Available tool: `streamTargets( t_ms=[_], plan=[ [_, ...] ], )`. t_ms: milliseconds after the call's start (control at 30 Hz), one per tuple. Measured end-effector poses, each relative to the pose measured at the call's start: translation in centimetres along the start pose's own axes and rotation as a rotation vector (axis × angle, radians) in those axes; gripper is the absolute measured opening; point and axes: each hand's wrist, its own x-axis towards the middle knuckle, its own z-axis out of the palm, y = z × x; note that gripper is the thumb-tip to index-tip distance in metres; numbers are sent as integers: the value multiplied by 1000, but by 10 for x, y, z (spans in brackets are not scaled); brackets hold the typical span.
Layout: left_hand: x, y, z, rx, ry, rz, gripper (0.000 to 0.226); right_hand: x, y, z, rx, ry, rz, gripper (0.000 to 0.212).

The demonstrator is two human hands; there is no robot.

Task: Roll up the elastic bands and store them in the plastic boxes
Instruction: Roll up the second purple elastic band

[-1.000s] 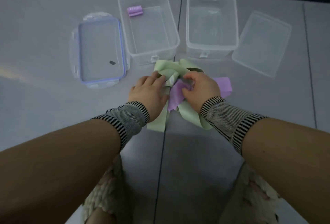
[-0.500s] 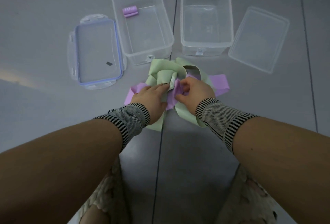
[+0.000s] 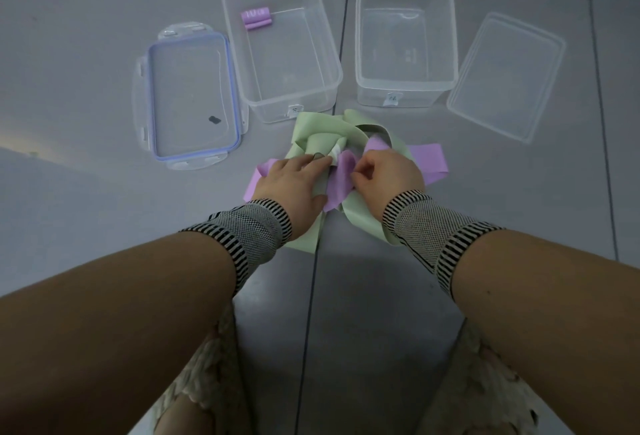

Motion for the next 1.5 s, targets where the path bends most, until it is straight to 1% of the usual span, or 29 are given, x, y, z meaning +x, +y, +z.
streamTargets(
  t_ms=[33,67,133,167,200,267,333,433,567,633,667,733,800,833,867,933,1033,1133,1233,1333,1433,1500],
  plan=[
    [0,0,0,2,0,0,65,0,1,0,8,17,-8,24],
    [0,1,0,5,-2,1,66,-1,1,0,11,9,-16,34],
    [0,1,0,6,-7,0,66,-1,0,1,-11,-39,-28,53],
    [0,2,0,4,-9,-1,66,-1,-1,2,-38,-60,-37,56],
    [0,3,-1,3,-8,-2,67,0,-2,4,-66,-77,-49,55],
    [0,4,-2,3,-8,-8,68,1,-1,7,-108,-100,-69,42],
    [0,5,-3,-2,-5,-18,67,1,-1,8,-108,-95,-50,30],
    [0,8,-6,-8,16,-28,66,0,-3,4,-67,-58,-41,29],
    [-3,12,-9,15,77,-58,70,-1,-9,-5,110,43,-15,12],
    [-4,14,-11,10,87,-67,72,-1,-8,-5,163,43,-11,4],
    [-5,14,-11,9,84,-68,73,-2,-7,-4,171,30,-20,8],
    [-5,14,-12,12,74,-69,73,-1,-6,-2,168,-17,-16,25],
    [-6,14,-13,15,67,-69,73,0,-6,0,97,-55,-9,37],
    [-6,14,-13,16,67,-68,73,0,-6,0,48,-75,-7,38],
    [-7,14,-12,14,71,-65,73,0,-6,1,11,-93,-10,35],
    [-7,15,-12,-1,86,-58,71,-2,-6,1,12,-92,-32,26],
    [-6,16,-12,-25,112,-47,65,-5,-7,0,160,-31,-32,22],
    [-3,14,-13,-50,159,-24,47,-6,-9,0,358,7,-18,20],
    [1,14,-17,-178,218,-50,29,-8,-12,-6,581,-19,43,19],
    [-1,22,-27,-466,267,-119,21,-11,-16,-12,718,-32,43,20],
    [-3,30,-36,-691,339,-136,20,-12,-18,-14,695,-31,28,42],
    [-2,33,-42,-795,359,-199,22,-11,-19,-13,730,-44,27,44]
  ],
)
